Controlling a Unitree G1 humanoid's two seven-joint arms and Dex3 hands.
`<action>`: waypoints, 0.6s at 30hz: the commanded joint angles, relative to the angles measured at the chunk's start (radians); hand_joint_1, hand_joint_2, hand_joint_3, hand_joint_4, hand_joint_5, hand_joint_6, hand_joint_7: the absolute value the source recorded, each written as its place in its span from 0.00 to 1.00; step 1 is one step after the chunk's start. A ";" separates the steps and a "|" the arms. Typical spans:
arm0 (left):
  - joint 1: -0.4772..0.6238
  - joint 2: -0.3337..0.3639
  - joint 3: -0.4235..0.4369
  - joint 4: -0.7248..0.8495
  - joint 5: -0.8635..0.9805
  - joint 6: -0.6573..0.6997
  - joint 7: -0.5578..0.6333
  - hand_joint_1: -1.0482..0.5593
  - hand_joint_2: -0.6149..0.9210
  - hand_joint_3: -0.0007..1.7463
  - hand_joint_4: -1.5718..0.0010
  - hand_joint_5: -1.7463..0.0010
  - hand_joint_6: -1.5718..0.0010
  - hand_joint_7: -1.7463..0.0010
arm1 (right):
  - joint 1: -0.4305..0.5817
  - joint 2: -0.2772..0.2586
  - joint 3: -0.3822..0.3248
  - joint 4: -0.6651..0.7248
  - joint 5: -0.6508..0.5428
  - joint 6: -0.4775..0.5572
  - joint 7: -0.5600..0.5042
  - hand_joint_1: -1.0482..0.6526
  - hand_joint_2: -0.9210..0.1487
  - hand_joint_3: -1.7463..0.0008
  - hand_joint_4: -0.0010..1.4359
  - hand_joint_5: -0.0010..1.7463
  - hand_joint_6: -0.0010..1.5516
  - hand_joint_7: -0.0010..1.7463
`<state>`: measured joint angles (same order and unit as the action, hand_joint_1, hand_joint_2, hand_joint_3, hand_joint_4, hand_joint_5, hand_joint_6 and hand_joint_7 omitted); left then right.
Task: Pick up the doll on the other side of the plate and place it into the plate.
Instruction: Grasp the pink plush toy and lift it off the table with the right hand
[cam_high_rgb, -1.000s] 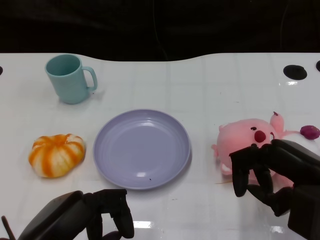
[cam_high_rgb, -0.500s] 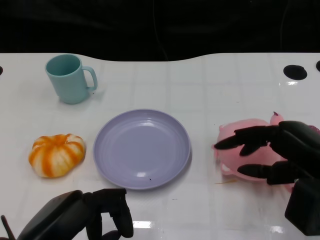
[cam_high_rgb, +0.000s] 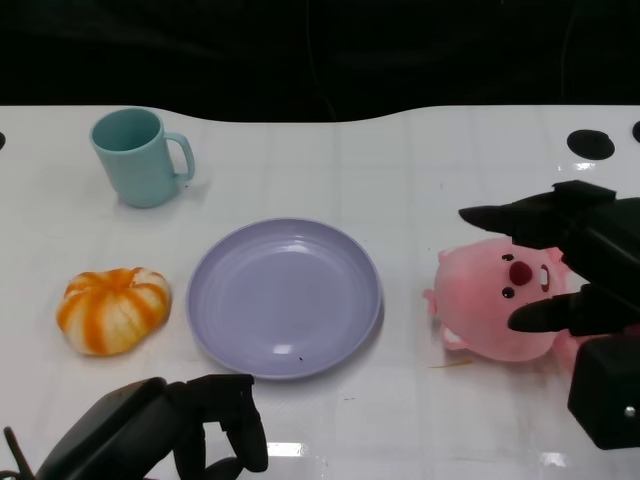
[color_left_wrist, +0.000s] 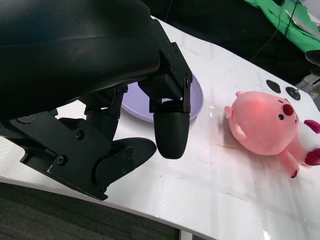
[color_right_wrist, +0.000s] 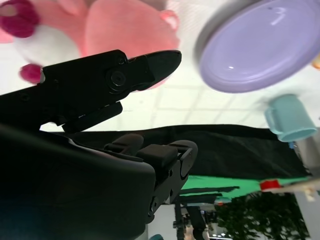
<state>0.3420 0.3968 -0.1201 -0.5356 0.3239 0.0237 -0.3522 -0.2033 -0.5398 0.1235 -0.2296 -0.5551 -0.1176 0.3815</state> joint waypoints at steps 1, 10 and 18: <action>-0.001 0.001 -0.002 0.007 0.003 -0.006 0.009 0.54 0.80 0.58 0.57 0.07 0.58 0.23 | -0.024 -0.031 0.011 -0.041 -0.057 0.049 0.038 0.22 0.02 1.00 0.00 0.23 0.15 0.01; -0.003 0.000 -0.005 -0.005 0.015 0.013 0.005 0.54 0.80 0.58 0.58 0.07 0.58 0.22 | -0.108 -0.020 0.093 0.070 -0.146 0.092 0.081 0.15 0.01 0.99 0.00 0.20 0.13 0.00; -0.001 0.002 -0.005 -0.009 0.016 0.012 0.004 0.54 0.81 0.56 0.59 0.06 0.59 0.22 | -0.197 0.023 0.163 0.244 -0.147 0.128 0.097 0.14 0.00 0.99 0.01 0.16 0.11 0.00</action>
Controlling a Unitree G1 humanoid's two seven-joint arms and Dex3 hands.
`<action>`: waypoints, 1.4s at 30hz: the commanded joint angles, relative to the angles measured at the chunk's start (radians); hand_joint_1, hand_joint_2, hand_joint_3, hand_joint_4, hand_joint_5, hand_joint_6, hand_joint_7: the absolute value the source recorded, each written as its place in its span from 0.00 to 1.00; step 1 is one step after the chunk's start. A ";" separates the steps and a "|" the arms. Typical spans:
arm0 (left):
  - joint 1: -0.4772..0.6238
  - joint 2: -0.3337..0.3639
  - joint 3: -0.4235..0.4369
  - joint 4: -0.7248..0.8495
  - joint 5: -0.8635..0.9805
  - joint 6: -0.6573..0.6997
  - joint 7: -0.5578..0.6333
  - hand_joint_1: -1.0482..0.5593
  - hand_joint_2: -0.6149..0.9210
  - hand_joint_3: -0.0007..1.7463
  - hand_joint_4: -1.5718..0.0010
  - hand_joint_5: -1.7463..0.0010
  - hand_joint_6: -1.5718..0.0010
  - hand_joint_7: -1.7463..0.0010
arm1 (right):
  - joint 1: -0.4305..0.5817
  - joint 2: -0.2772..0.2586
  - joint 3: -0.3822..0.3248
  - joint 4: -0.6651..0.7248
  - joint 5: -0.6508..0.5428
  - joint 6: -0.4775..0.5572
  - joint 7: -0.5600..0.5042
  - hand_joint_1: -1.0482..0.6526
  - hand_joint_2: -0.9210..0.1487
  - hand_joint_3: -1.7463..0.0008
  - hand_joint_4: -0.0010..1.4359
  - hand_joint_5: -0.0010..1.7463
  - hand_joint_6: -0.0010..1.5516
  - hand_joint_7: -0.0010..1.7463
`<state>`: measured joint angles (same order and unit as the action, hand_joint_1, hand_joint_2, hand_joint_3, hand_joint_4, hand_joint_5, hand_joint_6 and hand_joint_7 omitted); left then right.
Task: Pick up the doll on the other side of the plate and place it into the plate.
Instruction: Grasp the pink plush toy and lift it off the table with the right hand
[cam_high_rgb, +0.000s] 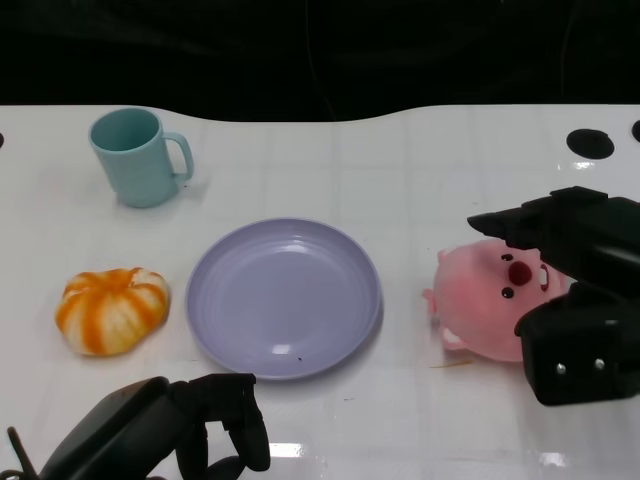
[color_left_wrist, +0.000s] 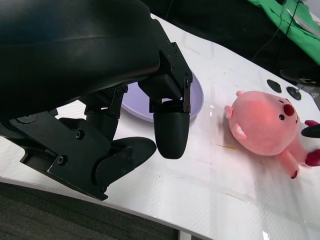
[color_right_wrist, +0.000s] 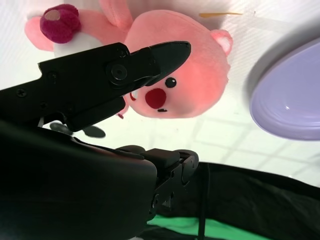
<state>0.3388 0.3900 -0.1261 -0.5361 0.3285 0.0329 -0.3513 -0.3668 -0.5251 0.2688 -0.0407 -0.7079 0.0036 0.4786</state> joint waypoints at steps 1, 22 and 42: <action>0.003 0.006 0.001 -0.007 0.009 0.000 0.005 0.54 0.81 0.56 0.59 0.06 0.59 0.22 | -0.050 0.015 0.027 0.091 0.005 0.006 -0.002 0.13 0.00 0.98 0.01 0.16 0.11 0.00; 0.014 -0.005 -0.005 -0.042 0.025 0.024 0.001 0.54 0.81 0.56 0.59 0.05 0.59 0.21 | -0.273 0.147 0.175 0.699 0.020 -0.101 -0.142 0.10 0.00 0.94 0.04 0.14 0.12 0.01; 0.014 0.002 -0.001 -0.062 0.025 0.046 -0.007 0.54 0.81 0.55 0.59 0.05 0.60 0.21 | -0.222 0.187 0.110 0.684 0.100 -0.190 -0.424 0.53 0.49 0.31 0.65 0.98 0.57 0.79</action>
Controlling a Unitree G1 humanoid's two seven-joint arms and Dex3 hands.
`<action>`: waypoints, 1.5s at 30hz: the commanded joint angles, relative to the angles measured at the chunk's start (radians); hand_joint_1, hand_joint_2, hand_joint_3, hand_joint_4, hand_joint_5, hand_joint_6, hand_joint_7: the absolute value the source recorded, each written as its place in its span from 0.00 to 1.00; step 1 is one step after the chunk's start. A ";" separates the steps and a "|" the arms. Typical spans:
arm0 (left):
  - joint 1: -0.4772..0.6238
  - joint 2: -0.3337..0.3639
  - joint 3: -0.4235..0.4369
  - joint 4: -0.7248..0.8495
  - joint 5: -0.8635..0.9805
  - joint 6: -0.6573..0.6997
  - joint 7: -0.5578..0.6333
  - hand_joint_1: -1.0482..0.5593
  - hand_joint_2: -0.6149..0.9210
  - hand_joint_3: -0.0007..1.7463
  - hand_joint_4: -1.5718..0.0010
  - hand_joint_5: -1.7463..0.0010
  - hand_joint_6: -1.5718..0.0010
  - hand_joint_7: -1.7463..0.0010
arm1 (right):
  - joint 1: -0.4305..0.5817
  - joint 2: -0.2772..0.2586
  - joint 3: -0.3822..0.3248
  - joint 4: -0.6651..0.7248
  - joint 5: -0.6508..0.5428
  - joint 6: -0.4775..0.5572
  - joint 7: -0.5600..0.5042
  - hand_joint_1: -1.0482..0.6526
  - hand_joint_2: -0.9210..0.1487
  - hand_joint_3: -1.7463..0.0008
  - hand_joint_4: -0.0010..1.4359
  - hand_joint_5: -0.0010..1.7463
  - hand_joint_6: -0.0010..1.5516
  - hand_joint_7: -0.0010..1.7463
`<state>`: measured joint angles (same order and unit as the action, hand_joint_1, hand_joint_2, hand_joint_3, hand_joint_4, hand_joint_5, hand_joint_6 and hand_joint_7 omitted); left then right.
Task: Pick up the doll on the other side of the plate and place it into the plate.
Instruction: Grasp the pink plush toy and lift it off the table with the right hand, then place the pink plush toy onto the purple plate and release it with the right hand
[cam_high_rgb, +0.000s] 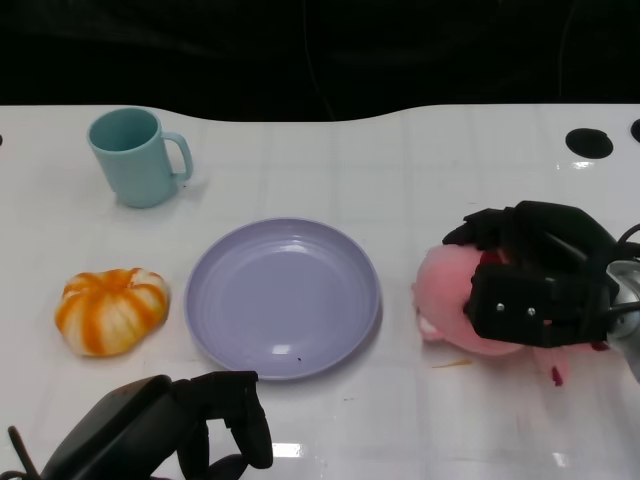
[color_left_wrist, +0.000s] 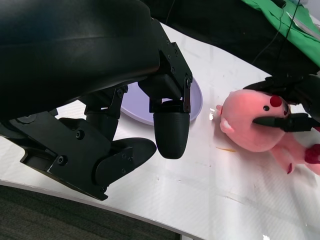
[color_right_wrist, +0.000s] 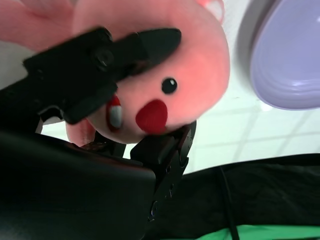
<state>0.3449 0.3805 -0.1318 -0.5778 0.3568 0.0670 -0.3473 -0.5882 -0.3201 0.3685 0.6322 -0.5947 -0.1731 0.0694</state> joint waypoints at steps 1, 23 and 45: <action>0.008 0.012 0.005 -0.021 -0.005 0.013 -0.011 0.54 0.81 0.55 0.59 0.05 0.60 0.21 | -0.001 -0.019 0.012 0.008 -0.018 -0.014 -0.020 0.52 0.48 0.32 0.64 0.99 0.53 0.87; 0.002 -0.004 -0.023 -0.016 0.013 0.010 0.007 0.54 0.80 0.57 0.57 0.06 0.58 0.22 | 0.049 0.001 -0.062 -0.046 0.035 -0.218 -0.269 0.55 0.59 0.20 0.66 1.00 0.48 1.00; -0.026 -0.046 -0.080 0.010 0.076 0.012 0.024 0.56 0.76 0.61 0.55 0.08 0.56 0.23 | -0.128 0.227 0.000 -0.022 0.026 -0.214 -0.236 0.51 0.66 0.13 0.67 1.00 0.48 1.00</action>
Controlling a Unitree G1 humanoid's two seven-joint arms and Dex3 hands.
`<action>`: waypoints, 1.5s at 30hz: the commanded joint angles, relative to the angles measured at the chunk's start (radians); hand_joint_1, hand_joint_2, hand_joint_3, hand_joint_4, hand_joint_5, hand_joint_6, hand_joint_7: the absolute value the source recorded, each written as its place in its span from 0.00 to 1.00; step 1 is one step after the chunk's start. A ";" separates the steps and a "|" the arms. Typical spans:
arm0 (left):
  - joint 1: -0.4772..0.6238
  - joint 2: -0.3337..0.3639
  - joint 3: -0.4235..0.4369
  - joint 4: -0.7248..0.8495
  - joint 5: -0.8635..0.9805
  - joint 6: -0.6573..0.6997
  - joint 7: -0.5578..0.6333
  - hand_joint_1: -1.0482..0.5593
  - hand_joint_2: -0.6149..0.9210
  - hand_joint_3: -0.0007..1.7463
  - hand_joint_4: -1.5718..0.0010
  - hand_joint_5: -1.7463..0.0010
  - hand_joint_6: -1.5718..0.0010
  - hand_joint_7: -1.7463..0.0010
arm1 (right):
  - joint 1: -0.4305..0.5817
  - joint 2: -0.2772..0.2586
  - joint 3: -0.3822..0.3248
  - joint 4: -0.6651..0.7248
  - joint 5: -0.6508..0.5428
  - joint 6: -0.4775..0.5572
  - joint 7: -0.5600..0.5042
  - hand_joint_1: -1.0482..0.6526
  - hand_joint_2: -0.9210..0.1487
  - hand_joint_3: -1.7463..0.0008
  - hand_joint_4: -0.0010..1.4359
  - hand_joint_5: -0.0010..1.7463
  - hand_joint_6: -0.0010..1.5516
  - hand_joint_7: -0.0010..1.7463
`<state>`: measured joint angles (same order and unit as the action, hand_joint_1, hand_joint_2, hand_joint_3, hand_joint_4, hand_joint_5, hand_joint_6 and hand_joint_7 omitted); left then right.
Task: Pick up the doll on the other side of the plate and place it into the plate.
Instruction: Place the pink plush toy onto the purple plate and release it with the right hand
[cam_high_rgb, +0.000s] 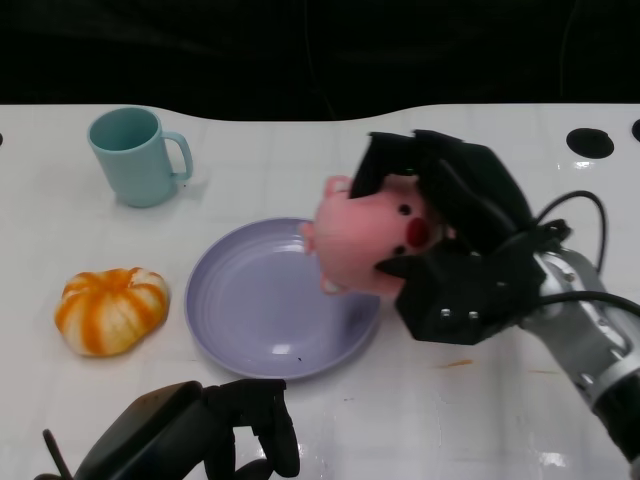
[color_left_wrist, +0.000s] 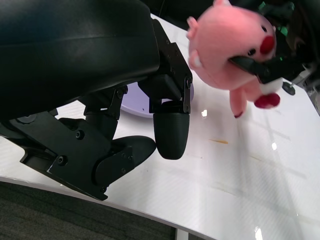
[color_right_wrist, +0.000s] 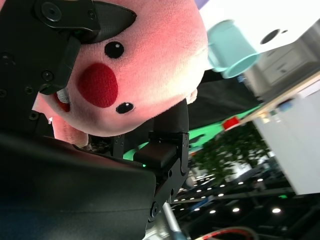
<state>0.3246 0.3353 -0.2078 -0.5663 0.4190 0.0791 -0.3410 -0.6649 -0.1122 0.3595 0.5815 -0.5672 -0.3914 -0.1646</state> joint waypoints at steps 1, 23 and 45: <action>-0.006 -0.002 -0.006 -0.002 0.015 0.002 0.016 0.56 0.76 0.61 0.55 0.09 0.56 0.24 | -0.065 0.029 0.015 0.045 -0.007 0.001 -0.008 0.50 0.66 0.14 0.67 1.00 0.48 1.00; 0.006 0.006 -0.003 -0.017 0.025 0.007 0.006 0.56 0.77 0.62 0.55 0.09 0.57 0.22 | -0.234 0.223 0.103 0.225 -0.017 0.115 0.112 0.44 0.25 0.63 0.48 0.67 0.43 0.24; 0.007 0.013 0.014 -0.004 0.010 -0.013 0.004 0.55 0.77 0.61 0.56 0.08 0.58 0.21 | -0.189 0.145 0.178 -0.013 -0.041 0.322 0.486 0.08 0.00 0.86 0.00 0.03 0.02 0.00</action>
<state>0.3359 0.3378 -0.2020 -0.5685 0.4343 0.0669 -0.3413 -0.8601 0.0459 0.5313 0.5912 -0.6124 -0.0807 0.3084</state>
